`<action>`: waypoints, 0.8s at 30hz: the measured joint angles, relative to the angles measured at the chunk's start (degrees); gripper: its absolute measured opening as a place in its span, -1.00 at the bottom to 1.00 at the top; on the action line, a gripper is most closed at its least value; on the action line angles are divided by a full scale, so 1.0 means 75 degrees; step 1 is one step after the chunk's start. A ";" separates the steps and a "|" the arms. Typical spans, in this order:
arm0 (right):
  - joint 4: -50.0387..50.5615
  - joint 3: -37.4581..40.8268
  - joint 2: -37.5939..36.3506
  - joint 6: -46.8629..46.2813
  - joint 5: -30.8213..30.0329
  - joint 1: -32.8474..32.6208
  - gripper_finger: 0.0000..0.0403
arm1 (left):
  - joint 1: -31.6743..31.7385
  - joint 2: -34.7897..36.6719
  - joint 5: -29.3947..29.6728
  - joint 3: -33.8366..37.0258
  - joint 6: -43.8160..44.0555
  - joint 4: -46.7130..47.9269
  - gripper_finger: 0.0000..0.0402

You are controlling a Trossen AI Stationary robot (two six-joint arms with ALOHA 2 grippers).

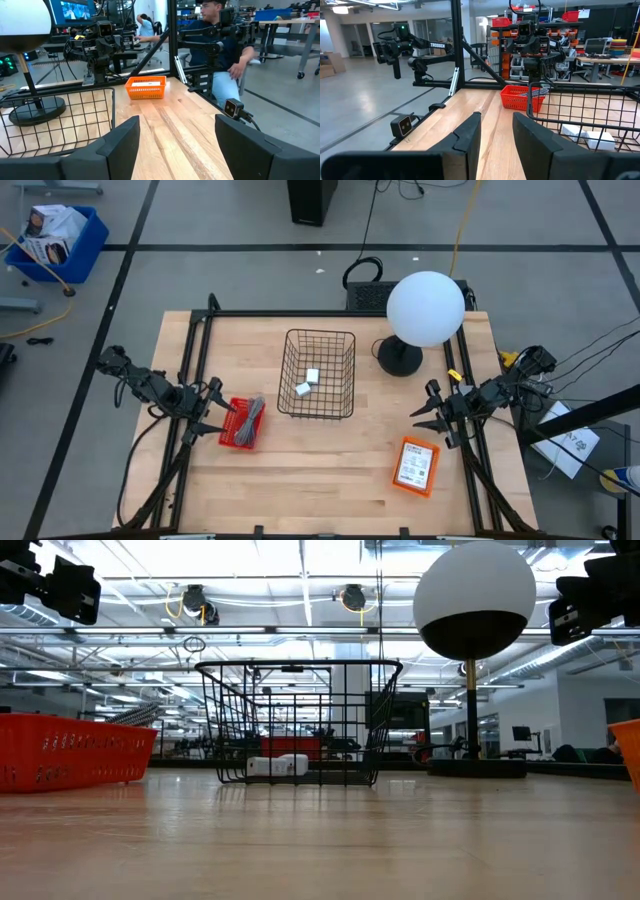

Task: Pick and place items into bin
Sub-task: Return to Home Position

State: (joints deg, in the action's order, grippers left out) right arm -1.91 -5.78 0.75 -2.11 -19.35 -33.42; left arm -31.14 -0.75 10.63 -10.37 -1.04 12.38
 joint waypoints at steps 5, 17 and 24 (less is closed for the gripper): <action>0.0000 0.0000 0.0000 0.0000 0.0000 0.0001 -0.48 | 0.0000 0.0002 0.0000 0.0000 0.0000 0.0002 0.29; -0.0002 0.0000 0.0000 0.0000 0.0000 0.0001 -0.48 | -0.0003 0.0003 0.0000 0.0000 -0.0003 0.0000 0.29; -0.0003 0.0000 0.0000 -0.0001 0.0000 0.0000 -0.48 | 0.0000 0.0002 -0.0002 0.0000 -0.0003 0.0000 0.32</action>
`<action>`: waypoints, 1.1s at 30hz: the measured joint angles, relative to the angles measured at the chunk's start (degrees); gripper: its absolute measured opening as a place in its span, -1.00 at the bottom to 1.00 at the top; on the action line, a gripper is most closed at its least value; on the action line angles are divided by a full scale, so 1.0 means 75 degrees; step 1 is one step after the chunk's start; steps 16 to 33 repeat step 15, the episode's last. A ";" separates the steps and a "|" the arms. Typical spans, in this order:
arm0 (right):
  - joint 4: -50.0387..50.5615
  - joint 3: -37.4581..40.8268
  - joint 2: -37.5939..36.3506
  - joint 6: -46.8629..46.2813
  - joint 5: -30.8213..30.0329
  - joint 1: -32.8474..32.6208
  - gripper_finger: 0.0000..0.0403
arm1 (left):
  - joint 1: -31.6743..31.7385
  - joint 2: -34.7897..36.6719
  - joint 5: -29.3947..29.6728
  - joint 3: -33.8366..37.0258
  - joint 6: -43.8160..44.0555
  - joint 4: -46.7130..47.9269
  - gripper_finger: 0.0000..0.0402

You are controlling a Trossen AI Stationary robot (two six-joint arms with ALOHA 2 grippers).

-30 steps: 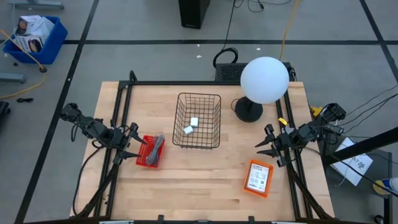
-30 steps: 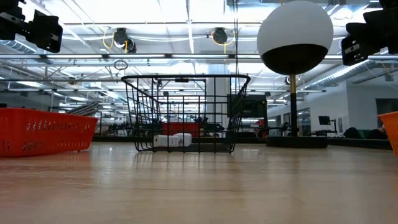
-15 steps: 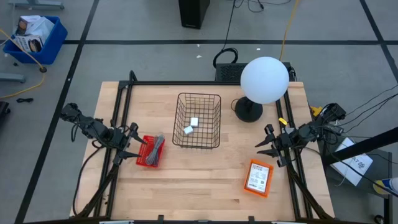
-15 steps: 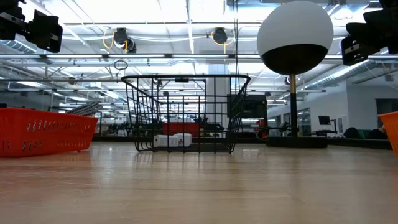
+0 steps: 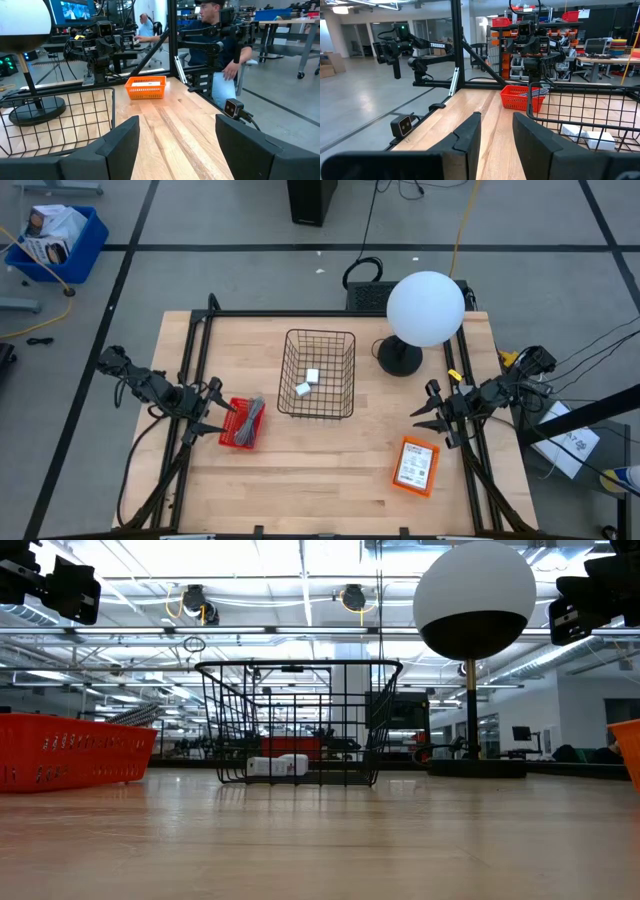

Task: Pick and place items into bin
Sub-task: Return to Home Position

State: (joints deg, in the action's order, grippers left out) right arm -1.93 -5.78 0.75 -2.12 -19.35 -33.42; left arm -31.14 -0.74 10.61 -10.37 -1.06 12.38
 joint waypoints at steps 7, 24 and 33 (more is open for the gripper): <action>0.0003 0.0000 0.0000 0.0001 0.0000 -0.0002 -0.48 | -0.0001 -0.0002 0.0002 0.0000 0.0003 0.0000 0.30; 0.0000 0.0000 0.0000 0.0001 0.0000 0.0001 -0.48 | -0.0001 -0.0002 0.0000 0.0000 0.0003 0.0000 0.32; 0.0000 0.0000 0.0000 0.0001 0.0000 0.0001 -0.48 | -0.0001 -0.0002 0.0000 0.0000 0.0003 0.0000 0.32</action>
